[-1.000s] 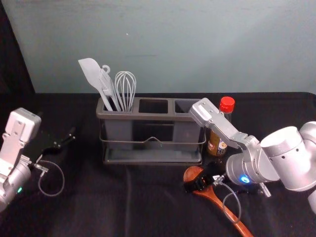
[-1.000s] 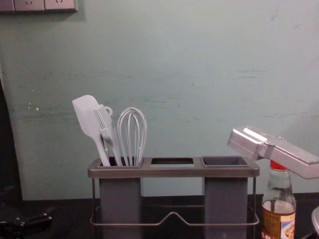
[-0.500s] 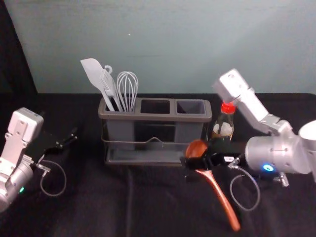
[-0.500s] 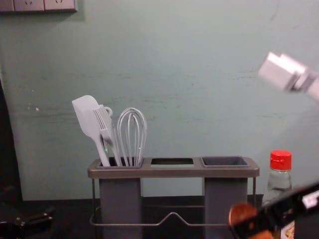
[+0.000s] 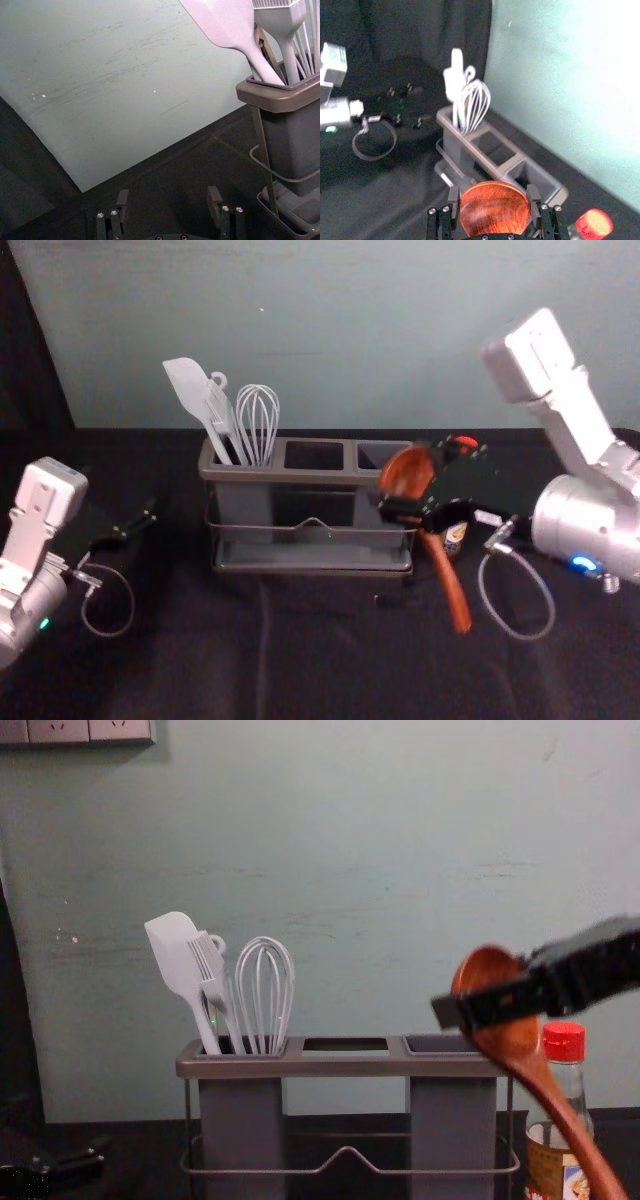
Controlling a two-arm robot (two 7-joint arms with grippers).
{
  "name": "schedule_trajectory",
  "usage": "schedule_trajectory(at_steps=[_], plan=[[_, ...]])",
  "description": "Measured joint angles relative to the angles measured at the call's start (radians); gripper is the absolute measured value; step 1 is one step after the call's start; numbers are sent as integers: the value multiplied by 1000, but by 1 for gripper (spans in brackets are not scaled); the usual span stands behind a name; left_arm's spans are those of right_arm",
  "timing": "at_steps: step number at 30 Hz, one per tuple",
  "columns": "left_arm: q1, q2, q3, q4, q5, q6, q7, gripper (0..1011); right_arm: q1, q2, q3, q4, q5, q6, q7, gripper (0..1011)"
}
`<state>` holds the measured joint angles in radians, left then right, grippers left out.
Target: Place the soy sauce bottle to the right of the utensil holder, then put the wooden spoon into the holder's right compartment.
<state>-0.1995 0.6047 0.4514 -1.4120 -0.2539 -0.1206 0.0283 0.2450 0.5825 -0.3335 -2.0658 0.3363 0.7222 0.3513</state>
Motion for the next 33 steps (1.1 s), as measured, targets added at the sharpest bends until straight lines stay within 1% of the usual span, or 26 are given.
schedule_trajectory(at_steps=[1, 2, 3, 6, 8, 11, 16, 19, 24, 27, 28, 30, 31, 33], plan=[[0, 0, 0, 0, 0, 0, 0, 1011, -9, 0, 10, -14, -5, -21, -8, 830], [0, 0, 0, 0, 0, 0, 0, 1011, -9, 0, 10, -14, -5, -21, -8, 830], [0, 0, 0, 0, 0, 0, 0, 1012, -16, -1, 20, -26, -8, -44, -13, 830], [0, 0, 0, 0, 0, 0, 0, 1012, -20, -5, 41, -43, -8, -83, -15, 830], [0, 0, 0, 0, 0, 0, 0, 1011, -18, -7, 50, -48, -2, -96, -13, 830], [0, 0, 0, 0, 0, 0, 0, 1011, -1, -11, 64, -56, 21, -118, -2, 830], [0, 0, 0, 0, 0, 0, 0, 1011, 23, -11, 66, -57, 40, -129, 6, 830], [0, 0, 0, 0, 0, 0, 0, 1011, 53, -15, 65, -43, 58, -136, 17, 830], [0, 0, 0, 0, 0, 0, 0, 1012, 134, -34, 61, 20, 107, -139, 47, 830], [0, 0, 0, 0, 0, 0, 0, 1012, 168, -44, 59, 49, 127, -139, 58, 830], [0, 0, 0, 0, 0, 0, 0, 1011, 193, -52, 56, 70, 139, -137, 64, 830], [0, 0, 0, 0, 0, 0, 0, 1012, 219, -60, 52, 90, 149, -134, 68, 830], [0, 0, 0, 0, 0, 0, 0, 1011, 245, -69, 46, 113, 156, -130, 71, 830], [0, 0, 0, 0, 0, 0, 0, 1011, 270, -77, 37, 137, 160, -126, 71, 830]])
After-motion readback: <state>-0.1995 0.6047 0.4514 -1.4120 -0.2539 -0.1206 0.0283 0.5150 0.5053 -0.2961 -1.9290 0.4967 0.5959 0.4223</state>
